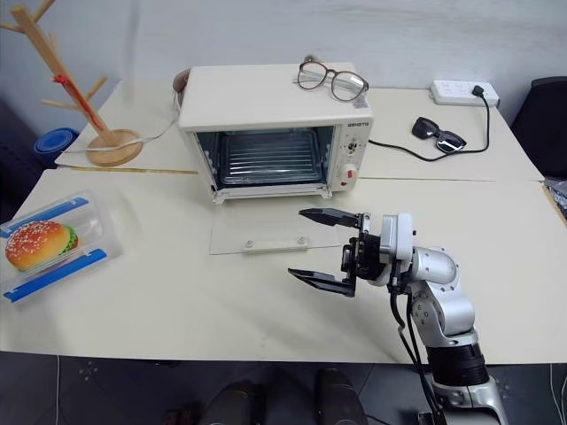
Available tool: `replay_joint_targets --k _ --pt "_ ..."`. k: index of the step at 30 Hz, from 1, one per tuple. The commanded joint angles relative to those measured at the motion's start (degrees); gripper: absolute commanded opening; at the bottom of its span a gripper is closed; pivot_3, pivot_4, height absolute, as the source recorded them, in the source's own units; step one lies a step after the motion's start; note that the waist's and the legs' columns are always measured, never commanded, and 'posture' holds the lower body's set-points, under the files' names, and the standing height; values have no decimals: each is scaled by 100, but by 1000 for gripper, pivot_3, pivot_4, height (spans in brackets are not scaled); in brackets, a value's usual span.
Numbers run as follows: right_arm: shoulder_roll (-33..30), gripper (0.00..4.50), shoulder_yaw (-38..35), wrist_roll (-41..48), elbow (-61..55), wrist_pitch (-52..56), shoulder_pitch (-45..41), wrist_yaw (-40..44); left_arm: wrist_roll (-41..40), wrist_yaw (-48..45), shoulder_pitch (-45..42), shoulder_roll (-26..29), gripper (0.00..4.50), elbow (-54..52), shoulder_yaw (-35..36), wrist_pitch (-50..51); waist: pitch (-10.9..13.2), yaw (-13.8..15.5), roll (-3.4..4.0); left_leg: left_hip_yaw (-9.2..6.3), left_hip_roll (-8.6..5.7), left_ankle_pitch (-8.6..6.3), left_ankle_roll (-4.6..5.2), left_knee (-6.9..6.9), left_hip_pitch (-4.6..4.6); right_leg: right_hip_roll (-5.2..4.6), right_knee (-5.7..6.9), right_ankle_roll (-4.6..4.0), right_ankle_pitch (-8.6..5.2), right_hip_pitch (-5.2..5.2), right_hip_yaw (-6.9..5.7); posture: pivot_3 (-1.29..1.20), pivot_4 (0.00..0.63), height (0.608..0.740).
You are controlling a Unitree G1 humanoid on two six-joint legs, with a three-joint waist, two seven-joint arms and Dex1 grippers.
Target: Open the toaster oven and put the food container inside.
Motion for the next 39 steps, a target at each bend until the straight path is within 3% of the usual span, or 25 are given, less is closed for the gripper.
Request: replay_joint_targets --k 1,4,7,12,20,26,31,34,39 --pt "-16 4500 -39 -31 -147 -93 59 -103 476 -179 -286 574 4489 1045 -374 496 0 -46 0 2 -4 4 -1 -17 5 -5 -2 -2 -1 -2 0 0 150 740" --pt "-17 4500 -38 -84 -173 -90 74 -198 811 -511 -645 891 4489 1603 -828 636 0 -75 0 8 -3 10 -11 -45 6 -5 -2 -6 -4 -18 -2 0 150 740" --pt "-12 4500 -20 -127 -177 -100 58 -254 1130 -649 -1225 996 3933 2143 -1327 621 0 -50 -1 12 -1 12 -16 -47 3 -5 0 -7 -5 -27 -4 0 150 740" --pt "-30 4500 -11 -169 -168 -95 9 -287 1397 -1075 -1826 1011 2435 2506 -1790 707 -3 -46 -6 11 -3 15 -18 -39 2 -10 6 -7 -5 -25 -4 0 150 740" --pt "-40 4500 -16 -207 -130 -110 4 -304 1756 -1293 -2012 1032 261 2591 -1672 635 -3 -66 -8 19 -2 16 -20 -48 1 -12 6 -7 -5 -32 0 0 150 740" --pt "-250 4500 -224 -241 -48 -114 110 -304 1606 -1548 -1844 1113 253 1269 -1237 1278 -2 -35 -26 15 -2 16 -18 -41 -1 -13 8 -7 -5 -31 -2 0 150 740" --pt "-610 4500 -512 -293 62 -142 450 -326 1114 -1043 -2265 857 253 -818 -1450 2964 -1 19 -26 1 -12 16 -12 -41 -8 -26 -2 -7 -5 -23 -6 0 150 740" --pt "-725 4500 -652 -324 104 -181 648 -358 784 -623 -3142 418 253 -1713 -1844 3811 6 17 -13 1 -17 17 -9 -36 -7 -28 -1 -5 -4 -18 -4 0 150 740" --pt "-810 4500 -787 -332 158 -358 911 -311 821 340 -4353 -840 253 -2768 -2474 4670 8 -36 -9 1 -19 30 -24 -27 -4 -15 18 5 2 -21 -6 0 150 740"
